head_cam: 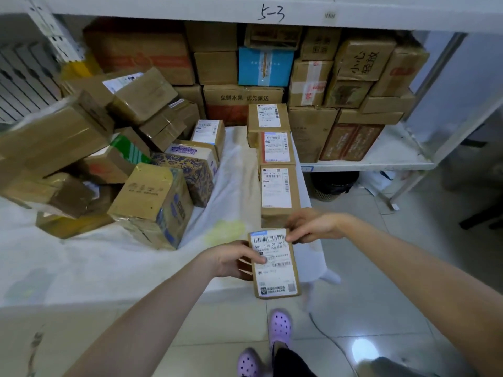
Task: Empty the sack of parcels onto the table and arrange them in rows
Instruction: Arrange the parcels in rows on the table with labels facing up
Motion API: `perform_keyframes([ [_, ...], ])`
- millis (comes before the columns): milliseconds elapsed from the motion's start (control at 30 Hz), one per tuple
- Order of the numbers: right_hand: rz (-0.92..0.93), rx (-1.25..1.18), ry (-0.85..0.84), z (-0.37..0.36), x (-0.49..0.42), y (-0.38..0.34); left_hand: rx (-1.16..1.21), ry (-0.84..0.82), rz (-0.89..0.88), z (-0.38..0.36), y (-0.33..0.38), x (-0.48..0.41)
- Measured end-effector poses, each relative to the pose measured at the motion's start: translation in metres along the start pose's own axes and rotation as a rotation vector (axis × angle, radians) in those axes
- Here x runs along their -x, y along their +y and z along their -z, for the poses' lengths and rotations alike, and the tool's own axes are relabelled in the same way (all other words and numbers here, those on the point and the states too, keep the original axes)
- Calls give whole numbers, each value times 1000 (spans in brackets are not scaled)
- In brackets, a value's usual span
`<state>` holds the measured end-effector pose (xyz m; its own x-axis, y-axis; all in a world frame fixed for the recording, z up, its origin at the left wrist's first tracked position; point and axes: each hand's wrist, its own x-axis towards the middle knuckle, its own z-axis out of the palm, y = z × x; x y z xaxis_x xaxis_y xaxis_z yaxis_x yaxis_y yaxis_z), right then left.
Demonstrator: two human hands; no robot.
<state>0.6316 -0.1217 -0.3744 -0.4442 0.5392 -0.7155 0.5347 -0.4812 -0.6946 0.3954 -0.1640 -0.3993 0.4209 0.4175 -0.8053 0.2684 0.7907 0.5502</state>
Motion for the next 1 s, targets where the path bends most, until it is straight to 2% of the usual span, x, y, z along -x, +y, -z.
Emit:
perform_keyframes([
  [133,-131,-60,178,-6,-3,28,47,102,8,-18,0,-15],
  [267,-135,-229,307,-5,-12,31,117,227,-87,-31,14,-34],
  [333,-145,-189,345,-5,-16,32,113,309,-108,-34,17,-40],
  [433,-166,-165,365,-4,-23,34,104,346,-96,-33,17,-43],
  [567,-179,-72,433,-1,-26,34,51,350,-66,-35,20,-42],
  [700,-189,49,484,2,-27,34,-57,451,-71,-37,22,-43],
  [833,-167,326,601,6,-21,21,-96,526,-88,-38,28,-39],
  [900,-139,474,661,7,-17,8,-103,542,-109,-35,35,-33],
  [1000,-48,502,680,6,-15,-10,-126,583,-164,-26,47,-23],
])
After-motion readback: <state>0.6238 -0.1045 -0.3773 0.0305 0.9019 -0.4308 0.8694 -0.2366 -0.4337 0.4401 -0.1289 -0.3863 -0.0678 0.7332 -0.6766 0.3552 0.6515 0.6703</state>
